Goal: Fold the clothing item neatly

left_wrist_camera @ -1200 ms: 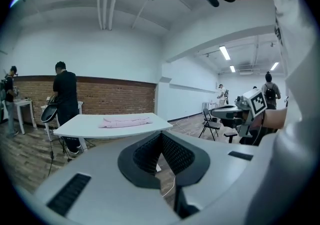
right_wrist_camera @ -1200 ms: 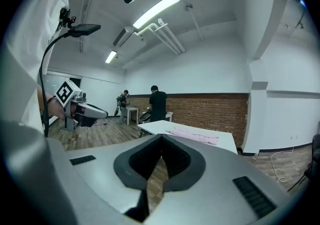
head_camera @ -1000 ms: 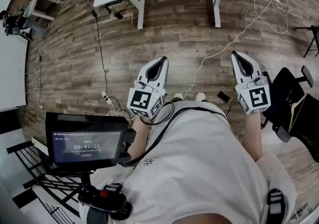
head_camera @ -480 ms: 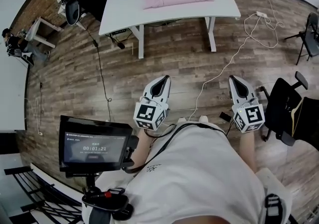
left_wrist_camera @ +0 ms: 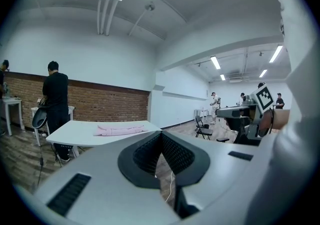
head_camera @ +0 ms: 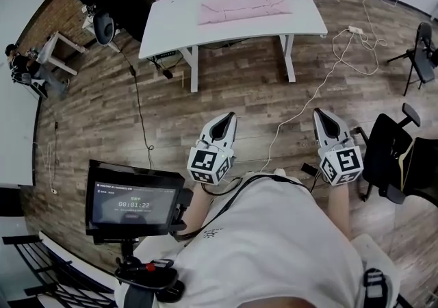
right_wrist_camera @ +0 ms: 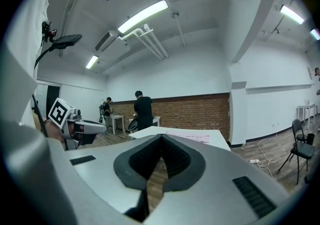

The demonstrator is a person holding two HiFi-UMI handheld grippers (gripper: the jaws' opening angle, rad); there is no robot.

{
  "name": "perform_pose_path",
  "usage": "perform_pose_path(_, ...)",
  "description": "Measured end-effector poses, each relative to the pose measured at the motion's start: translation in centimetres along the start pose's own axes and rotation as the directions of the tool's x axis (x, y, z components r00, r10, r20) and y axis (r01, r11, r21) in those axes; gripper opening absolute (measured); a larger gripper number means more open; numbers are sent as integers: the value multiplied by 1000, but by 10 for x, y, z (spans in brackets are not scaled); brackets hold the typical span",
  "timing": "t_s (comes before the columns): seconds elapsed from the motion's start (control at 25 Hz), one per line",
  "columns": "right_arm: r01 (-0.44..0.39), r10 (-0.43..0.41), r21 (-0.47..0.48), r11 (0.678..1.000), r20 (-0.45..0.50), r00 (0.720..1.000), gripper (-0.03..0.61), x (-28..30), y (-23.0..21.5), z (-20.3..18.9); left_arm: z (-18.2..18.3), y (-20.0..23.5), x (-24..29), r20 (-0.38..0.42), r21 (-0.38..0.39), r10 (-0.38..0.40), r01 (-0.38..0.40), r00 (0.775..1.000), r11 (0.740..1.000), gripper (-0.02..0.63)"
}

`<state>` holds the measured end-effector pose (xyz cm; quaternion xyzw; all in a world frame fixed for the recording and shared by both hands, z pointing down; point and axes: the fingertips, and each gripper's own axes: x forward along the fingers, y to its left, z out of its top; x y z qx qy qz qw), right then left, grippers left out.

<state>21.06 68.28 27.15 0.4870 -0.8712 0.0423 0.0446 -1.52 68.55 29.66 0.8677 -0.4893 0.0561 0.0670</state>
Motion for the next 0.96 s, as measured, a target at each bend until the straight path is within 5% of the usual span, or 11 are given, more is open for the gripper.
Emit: perform_pose_path(0.96,-36,36,-43,998,-2,999,3,7,-8,7,11,-5,20,9,69,-14,14,1000,998,2)
